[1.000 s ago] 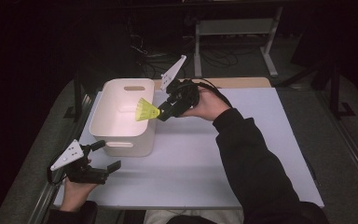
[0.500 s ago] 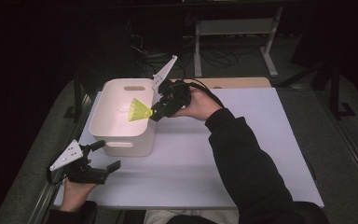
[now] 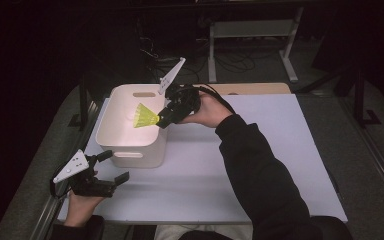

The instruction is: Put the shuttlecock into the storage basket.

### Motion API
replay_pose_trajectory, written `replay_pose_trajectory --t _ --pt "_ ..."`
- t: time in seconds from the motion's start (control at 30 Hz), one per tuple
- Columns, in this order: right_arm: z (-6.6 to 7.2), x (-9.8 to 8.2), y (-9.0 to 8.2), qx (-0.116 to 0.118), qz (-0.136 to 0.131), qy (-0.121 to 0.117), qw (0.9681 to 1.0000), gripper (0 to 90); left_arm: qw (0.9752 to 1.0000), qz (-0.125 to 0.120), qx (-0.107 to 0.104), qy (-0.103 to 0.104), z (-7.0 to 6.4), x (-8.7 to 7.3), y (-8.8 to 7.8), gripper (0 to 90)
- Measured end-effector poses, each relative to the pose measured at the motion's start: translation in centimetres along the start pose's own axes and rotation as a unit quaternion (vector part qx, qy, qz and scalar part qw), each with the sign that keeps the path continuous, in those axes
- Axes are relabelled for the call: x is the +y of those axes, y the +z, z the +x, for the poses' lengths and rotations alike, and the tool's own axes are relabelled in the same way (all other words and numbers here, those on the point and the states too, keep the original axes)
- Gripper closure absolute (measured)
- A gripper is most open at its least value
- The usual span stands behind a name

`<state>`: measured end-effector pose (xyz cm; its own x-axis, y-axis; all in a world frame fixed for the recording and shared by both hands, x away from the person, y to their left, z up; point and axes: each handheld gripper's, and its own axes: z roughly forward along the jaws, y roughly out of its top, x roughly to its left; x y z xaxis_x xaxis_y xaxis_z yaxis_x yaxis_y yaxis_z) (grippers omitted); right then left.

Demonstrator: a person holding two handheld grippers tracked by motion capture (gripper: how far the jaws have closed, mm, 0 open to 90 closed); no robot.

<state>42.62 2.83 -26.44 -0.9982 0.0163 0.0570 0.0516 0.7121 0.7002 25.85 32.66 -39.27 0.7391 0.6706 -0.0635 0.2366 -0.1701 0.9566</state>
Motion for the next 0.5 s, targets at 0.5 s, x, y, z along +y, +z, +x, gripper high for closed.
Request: replay_pose_trajectory --t 0.5 --pt "-0.5 1.1 1.7 0.01 0.008 0.003 0.9999 62.3 1.0 0.0 0.0 0.0 0.0 0.0 0.0 0.0"
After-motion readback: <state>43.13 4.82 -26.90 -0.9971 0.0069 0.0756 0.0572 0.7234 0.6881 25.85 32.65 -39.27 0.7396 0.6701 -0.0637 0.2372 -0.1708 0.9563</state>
